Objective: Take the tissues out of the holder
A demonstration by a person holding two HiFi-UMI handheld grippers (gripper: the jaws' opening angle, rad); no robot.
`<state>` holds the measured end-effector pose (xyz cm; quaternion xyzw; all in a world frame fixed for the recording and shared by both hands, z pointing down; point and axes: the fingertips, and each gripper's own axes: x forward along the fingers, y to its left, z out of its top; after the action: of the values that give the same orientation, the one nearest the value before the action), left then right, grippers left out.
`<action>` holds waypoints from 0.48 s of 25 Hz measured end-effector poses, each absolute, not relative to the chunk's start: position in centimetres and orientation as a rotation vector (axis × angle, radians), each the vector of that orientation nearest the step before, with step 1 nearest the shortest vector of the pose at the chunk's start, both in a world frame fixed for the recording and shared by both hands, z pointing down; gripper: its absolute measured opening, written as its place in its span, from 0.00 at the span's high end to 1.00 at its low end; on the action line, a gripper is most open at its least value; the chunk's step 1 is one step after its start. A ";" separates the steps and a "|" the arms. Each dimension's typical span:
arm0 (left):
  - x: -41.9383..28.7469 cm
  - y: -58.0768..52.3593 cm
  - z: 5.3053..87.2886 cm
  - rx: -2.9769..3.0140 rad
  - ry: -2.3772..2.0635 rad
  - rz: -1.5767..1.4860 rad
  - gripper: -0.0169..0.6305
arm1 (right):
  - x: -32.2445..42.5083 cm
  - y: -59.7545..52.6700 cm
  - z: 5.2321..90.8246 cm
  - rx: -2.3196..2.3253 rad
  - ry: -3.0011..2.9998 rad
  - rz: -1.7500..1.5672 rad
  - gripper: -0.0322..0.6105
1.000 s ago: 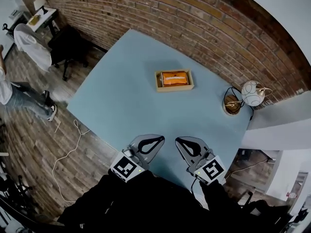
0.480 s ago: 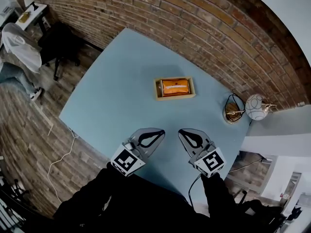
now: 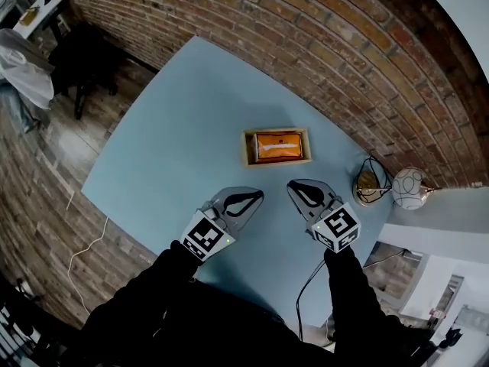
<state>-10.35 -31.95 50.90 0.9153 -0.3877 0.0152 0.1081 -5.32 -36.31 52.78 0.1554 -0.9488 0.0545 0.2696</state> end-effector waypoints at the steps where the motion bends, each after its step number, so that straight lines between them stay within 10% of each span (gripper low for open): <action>1: -10.4 -32.7 51.4 2.691 -1.143 0.048 0.96 | -5.4 -37.1 53.4 0.402 -2.538 0.139 0.94; 12: -10.3 -39.7 56.1 2.598 -1.222 0.024 0.96 | -6.2 -43.9 59.6 0.224 -2.367 0.063 0.93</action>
<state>-10.29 -39.75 56.09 0.8966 -0.4217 0.0083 0.1347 -6.19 -43.89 59.55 0.0873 -0.9236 0.0247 0.3725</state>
